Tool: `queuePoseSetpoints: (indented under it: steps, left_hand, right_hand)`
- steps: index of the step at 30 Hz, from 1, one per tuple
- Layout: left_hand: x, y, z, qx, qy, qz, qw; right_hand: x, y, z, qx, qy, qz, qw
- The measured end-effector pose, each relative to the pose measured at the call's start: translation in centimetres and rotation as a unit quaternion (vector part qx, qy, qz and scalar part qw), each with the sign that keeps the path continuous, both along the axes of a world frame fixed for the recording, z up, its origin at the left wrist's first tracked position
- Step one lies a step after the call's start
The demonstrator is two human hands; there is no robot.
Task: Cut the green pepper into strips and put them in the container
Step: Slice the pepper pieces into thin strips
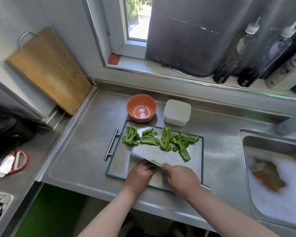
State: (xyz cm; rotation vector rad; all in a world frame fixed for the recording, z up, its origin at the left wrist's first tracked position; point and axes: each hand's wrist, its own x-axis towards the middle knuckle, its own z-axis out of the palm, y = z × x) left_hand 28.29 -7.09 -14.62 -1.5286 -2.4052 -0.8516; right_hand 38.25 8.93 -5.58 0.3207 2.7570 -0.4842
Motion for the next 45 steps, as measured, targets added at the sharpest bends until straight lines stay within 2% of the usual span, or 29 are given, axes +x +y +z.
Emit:
queuePoseSetpoints:
  steps: [11,26,32,39,45]
  left_hand:
    - [-0.2,-0.3,-0.2,-0.012,-0.033,-0.017,0.999]
    - [-0.4,-0.1,0.0,0.01,-0.037,-0.024,0.999]
    - [-0.6,-0.1,-0.5,0.009,-0.054,-0.013,0.998]
    - [-0.3,-0.5,-1.6,-0.027,-0.039,-0.009,0.999]
    - [-0.1,-0.5,-0.9,-0.037,-0.048,-0.006,0.998]
  right_hand:
    - [3.7,1.0,1.1,0.012,-0.023,-0.033,0.999]
    - [2.9,0.7,1.4,0.015,-0.028,-0.025,0.999]
    - [1.6,0.6,1.3,-0.005,-0.061,-0.031,0.998]
    - [-2.6,-0.3,-0.7,-0.027,-0.04,-0.025,0.999]
    - [-1.5,-0.5,-0.8,-0.003,-0.02,-0.023,1.0]
